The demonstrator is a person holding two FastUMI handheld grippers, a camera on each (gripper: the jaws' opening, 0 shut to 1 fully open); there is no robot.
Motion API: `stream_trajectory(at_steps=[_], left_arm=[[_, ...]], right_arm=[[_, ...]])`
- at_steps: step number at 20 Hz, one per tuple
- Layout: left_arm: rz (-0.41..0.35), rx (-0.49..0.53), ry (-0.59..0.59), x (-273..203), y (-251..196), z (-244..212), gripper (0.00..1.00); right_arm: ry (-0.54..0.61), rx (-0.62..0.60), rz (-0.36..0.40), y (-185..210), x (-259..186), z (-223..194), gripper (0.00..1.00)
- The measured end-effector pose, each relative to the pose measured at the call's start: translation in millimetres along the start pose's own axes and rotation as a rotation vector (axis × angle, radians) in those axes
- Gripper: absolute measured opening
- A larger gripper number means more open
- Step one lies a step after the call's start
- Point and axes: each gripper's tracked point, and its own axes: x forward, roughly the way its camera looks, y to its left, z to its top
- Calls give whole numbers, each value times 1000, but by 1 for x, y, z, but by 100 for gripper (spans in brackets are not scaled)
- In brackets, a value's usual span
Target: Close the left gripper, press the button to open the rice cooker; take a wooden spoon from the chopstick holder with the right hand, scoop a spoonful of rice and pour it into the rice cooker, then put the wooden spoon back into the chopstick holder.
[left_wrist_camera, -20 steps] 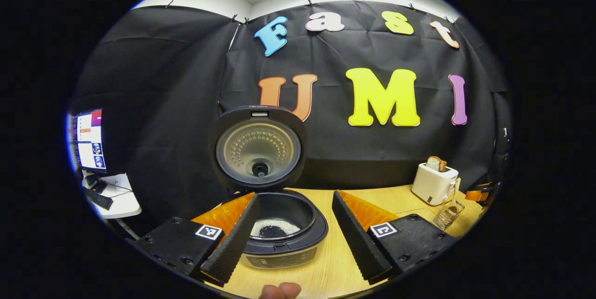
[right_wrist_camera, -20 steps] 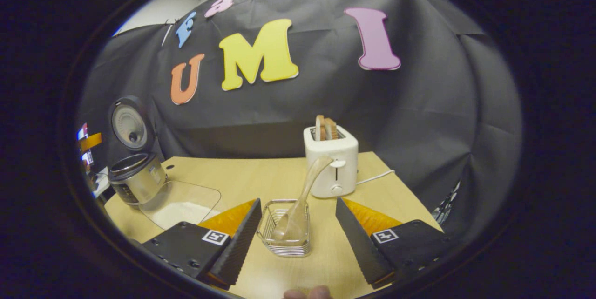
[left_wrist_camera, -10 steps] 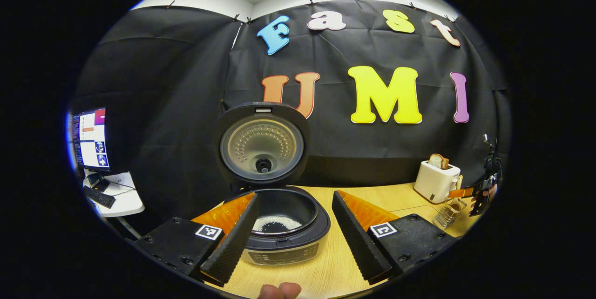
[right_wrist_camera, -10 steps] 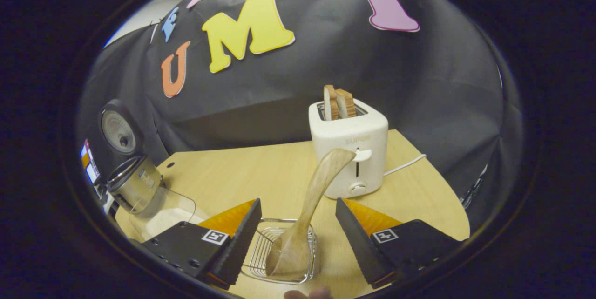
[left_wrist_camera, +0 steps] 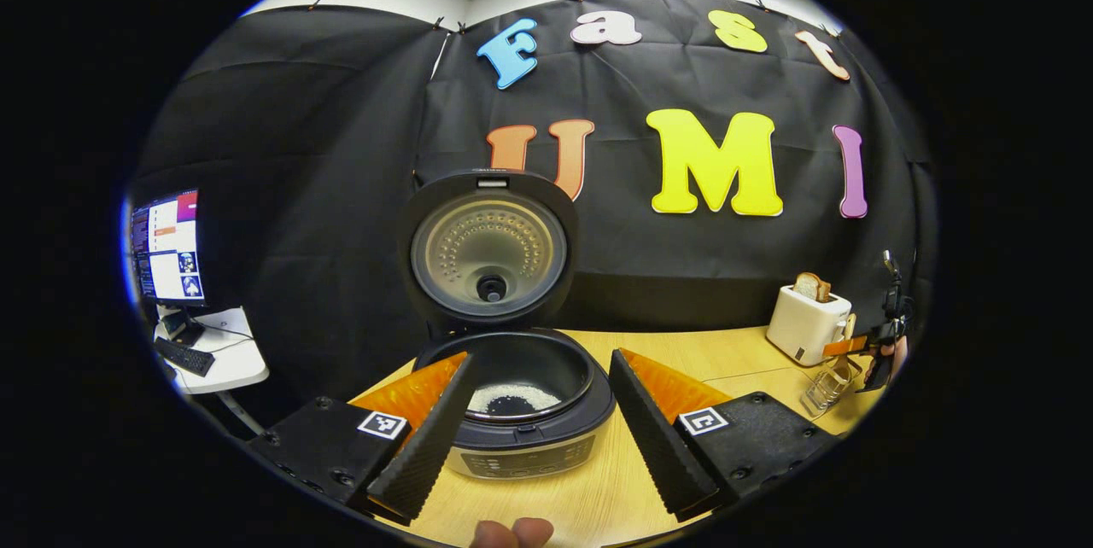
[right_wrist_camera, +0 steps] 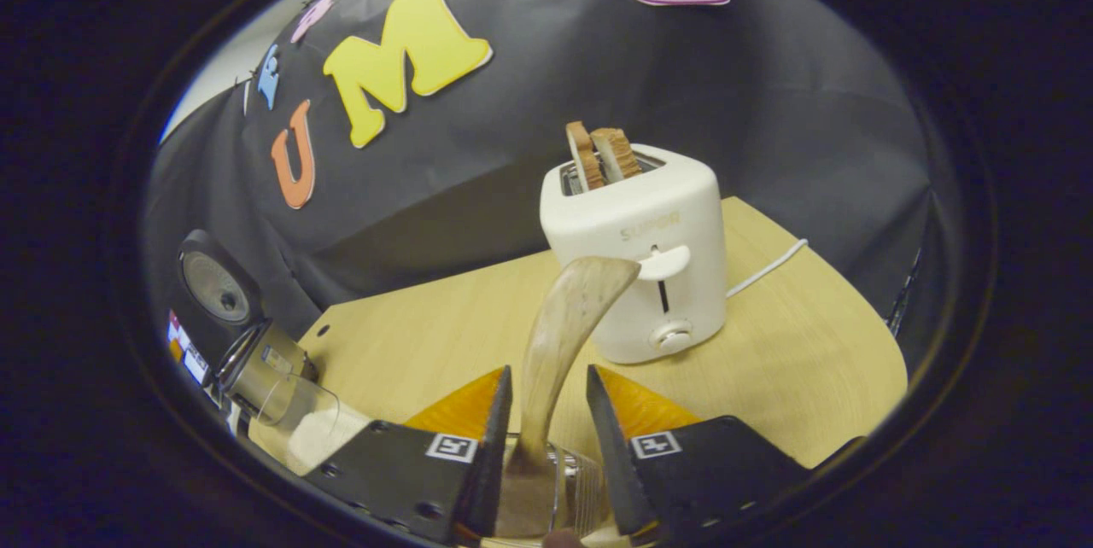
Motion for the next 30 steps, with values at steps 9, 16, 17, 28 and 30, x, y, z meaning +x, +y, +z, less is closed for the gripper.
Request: stream_trajectory(at_steps=[9,16,17,28,30], left_arm=[[-21,-11,-8,-1,-9,-3,100],[-66,-62,-22,-12,-21,-15,100],[-67,-62,-34,-15,-20,-15,100],[-102,-81,-95,-30,-3,-24,99],[-109,-96,-92,-31,0,-30,99]], right_arm=[[-52,-21,37,18,-32,9,0],[-215,-112,-6,39,-68,43,0],[-230,-128,-13,45,-75,47,0],[-260,-279,99,205,-94,36,0],[-229,-342,71,220,-74,16,0]])
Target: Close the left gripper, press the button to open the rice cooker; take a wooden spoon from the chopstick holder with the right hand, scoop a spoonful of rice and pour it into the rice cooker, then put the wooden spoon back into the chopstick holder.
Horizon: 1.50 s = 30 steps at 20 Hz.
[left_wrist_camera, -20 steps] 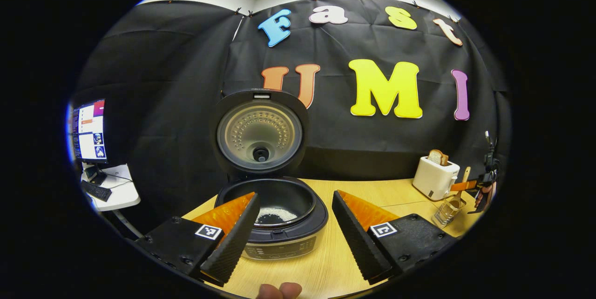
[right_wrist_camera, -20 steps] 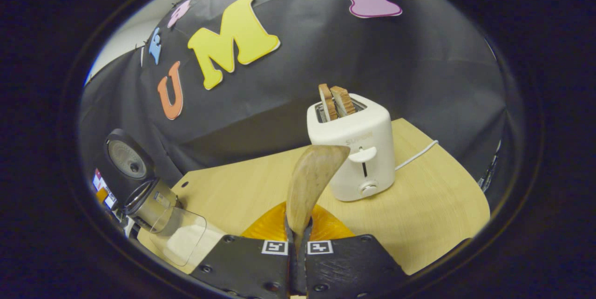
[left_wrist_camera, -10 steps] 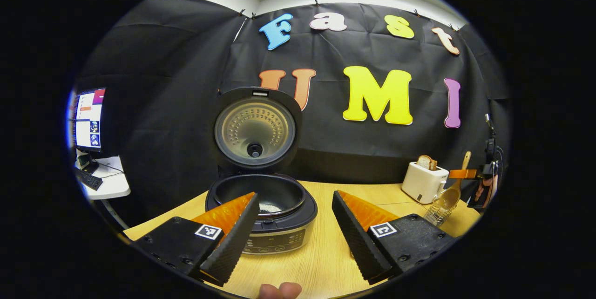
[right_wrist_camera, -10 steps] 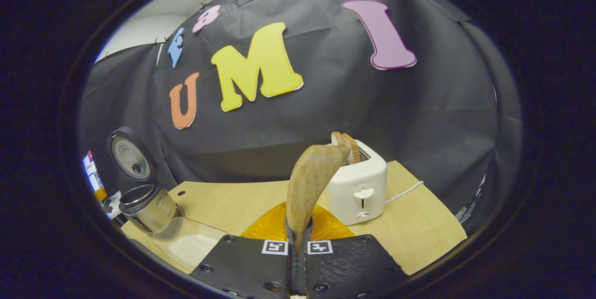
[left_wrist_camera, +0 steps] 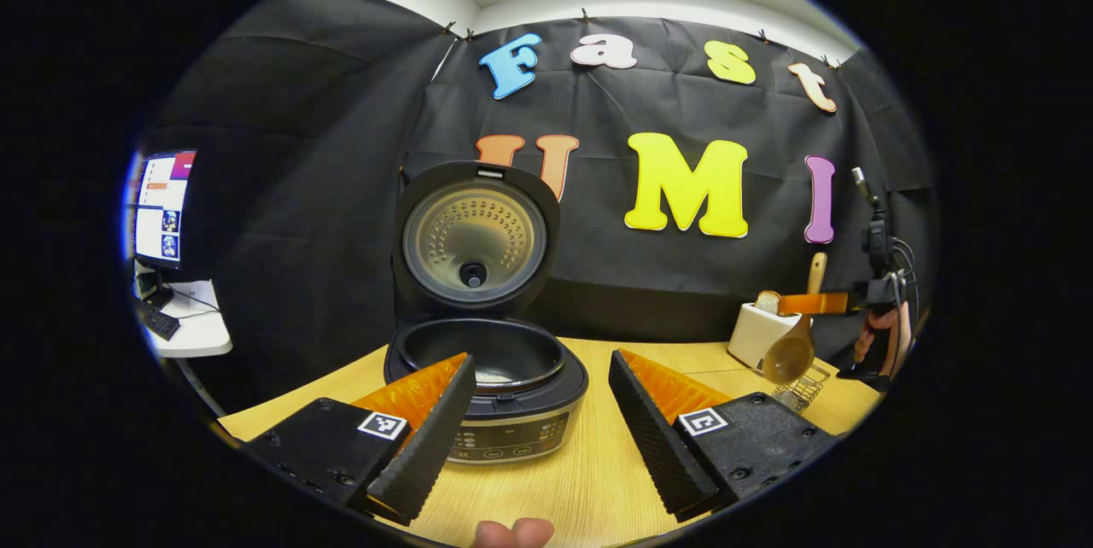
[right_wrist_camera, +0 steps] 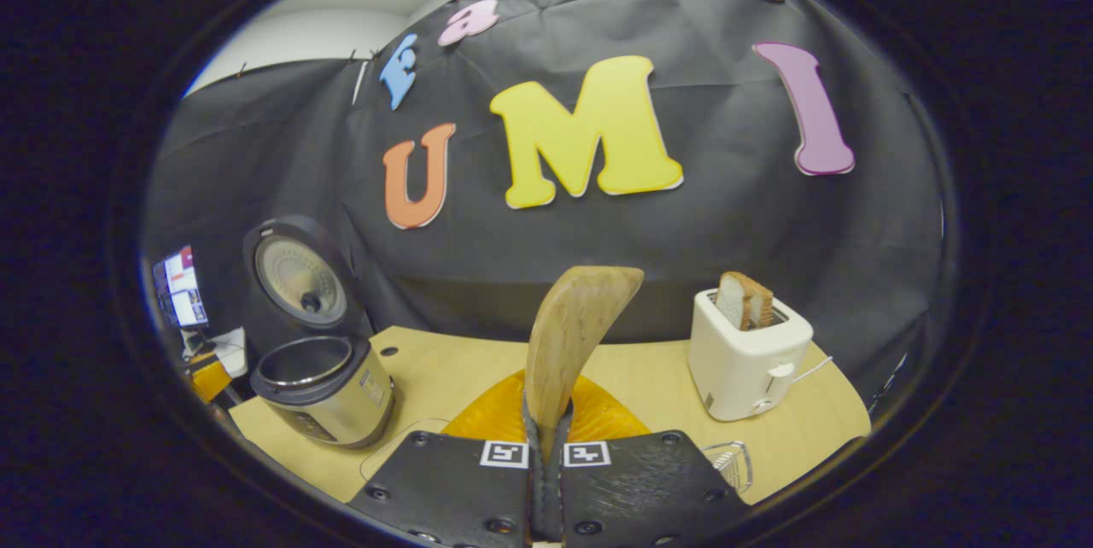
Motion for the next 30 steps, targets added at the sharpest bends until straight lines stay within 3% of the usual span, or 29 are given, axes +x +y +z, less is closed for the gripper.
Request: stream_trajectory(at_steps=[8,14,22,30], left_arm=[[-24,-43,1,-6,19,-10,98],[-43,-42,1,-11,29,-14,98],[-37,-52,-9,-23,44,-16,98],[-5,-54,-8,-31,57,-17,98]], right_arm=[[129,-278,-202,17,37,-63,0],[210,-411,-283,31,41,-94,0],[304,-148,-152,87,45,-119,1],[310,182,-89,91,46,-114,0]])
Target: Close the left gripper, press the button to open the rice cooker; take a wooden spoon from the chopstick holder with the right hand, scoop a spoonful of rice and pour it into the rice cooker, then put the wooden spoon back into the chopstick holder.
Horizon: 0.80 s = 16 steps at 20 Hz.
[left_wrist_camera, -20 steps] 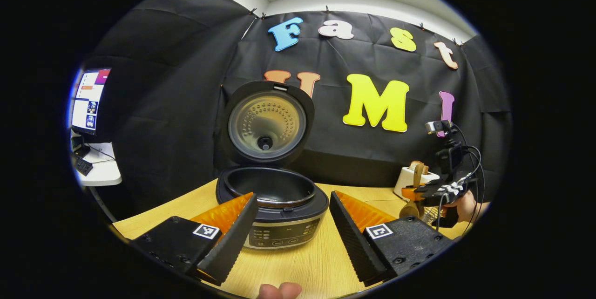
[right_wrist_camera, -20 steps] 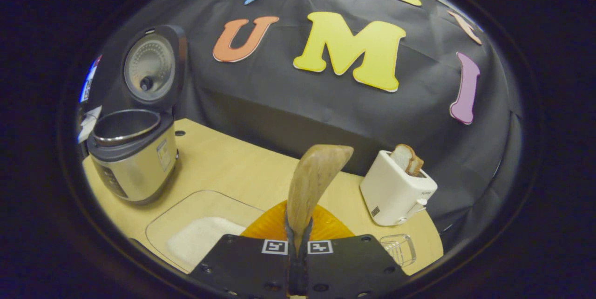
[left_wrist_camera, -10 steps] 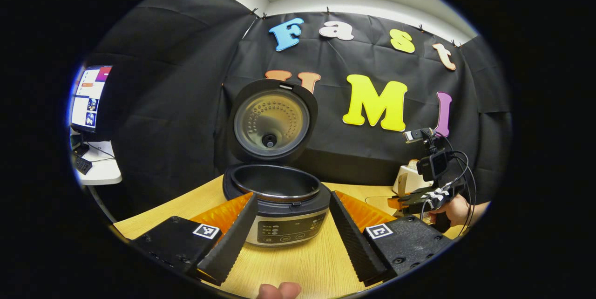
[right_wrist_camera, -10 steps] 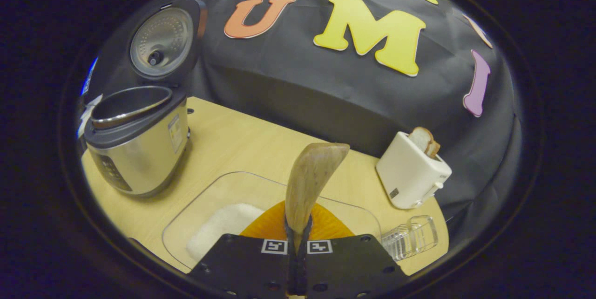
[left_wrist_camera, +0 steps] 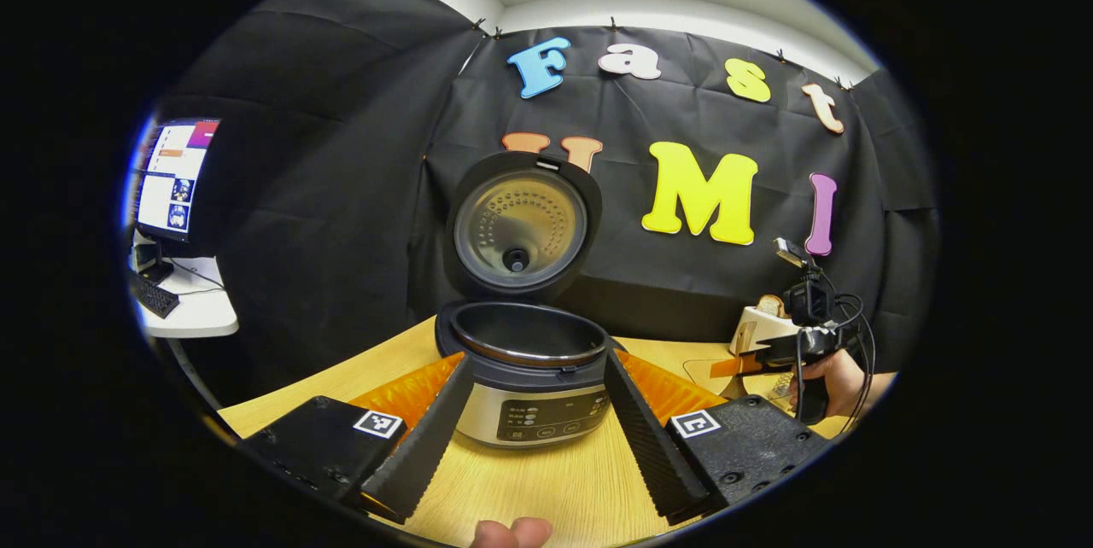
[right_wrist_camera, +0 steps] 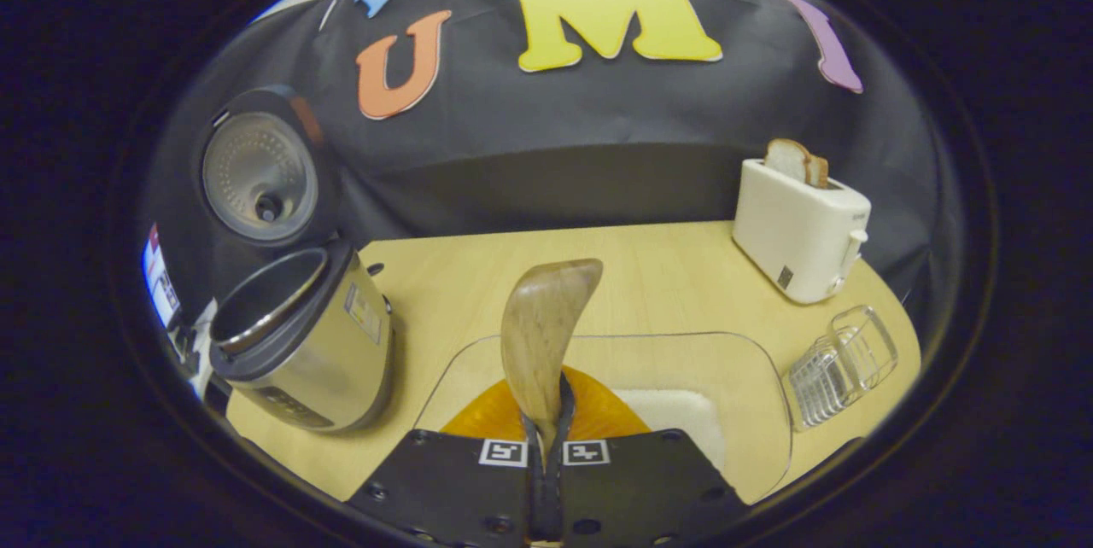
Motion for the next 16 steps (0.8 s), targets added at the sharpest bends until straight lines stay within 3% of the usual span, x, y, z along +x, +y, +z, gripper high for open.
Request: stream_trajectory(at_steps=[11,16], left_arm=[[10,29,19,5,-14,1,98],[3,21,33,10,-29,1,98]], right_arm=[[-5,393,199,-11,-2,15,0],[-63,554,306,-24,-12,30,0]])
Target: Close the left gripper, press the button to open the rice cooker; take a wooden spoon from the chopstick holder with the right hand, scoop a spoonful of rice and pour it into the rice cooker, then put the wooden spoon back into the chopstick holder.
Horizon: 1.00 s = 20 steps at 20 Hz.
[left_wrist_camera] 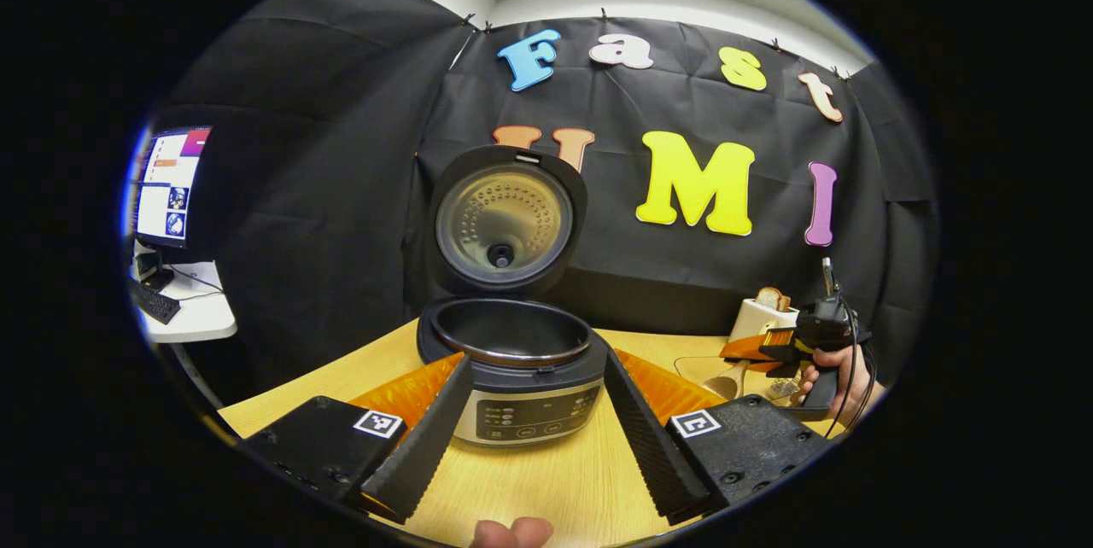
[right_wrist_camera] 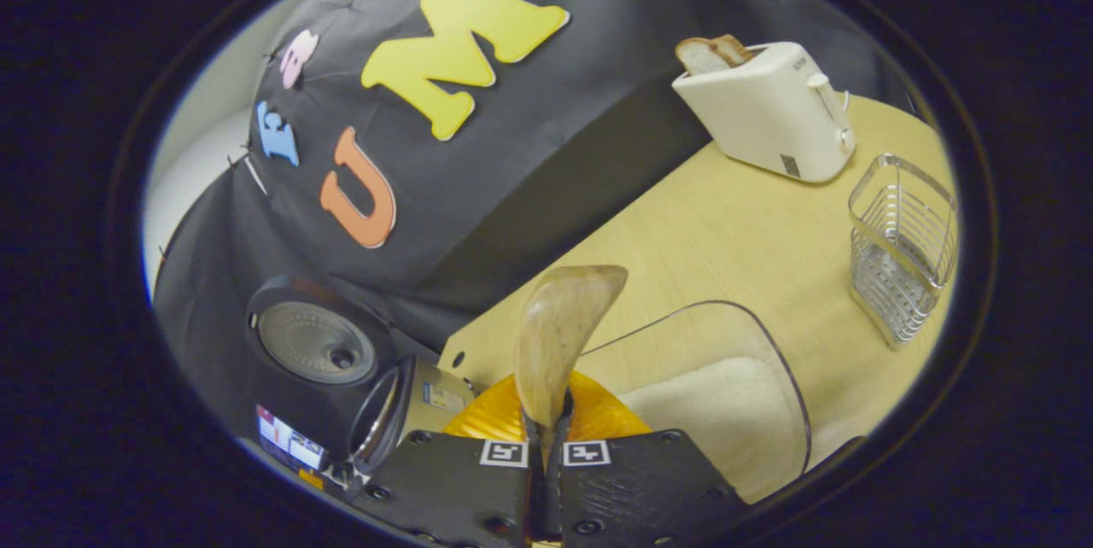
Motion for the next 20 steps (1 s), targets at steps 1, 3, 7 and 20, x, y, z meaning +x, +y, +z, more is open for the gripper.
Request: stream_trajectory(at_steps=[1,3,7,20], left_arm=[[0,4,0,2,-4,1,98],[-2,13,4,2,-10,1,98],[-5,19,20,3,-22,-2,98],[75,30,20,-16,16,-12,98]], right_arm=[[-10,13,10,-2,-4,5,0],[-35,53,43,-5,-11,18,0],[-74,152,96,-11,-23,42,0],[-81,271,283,89,-28,55,0]])
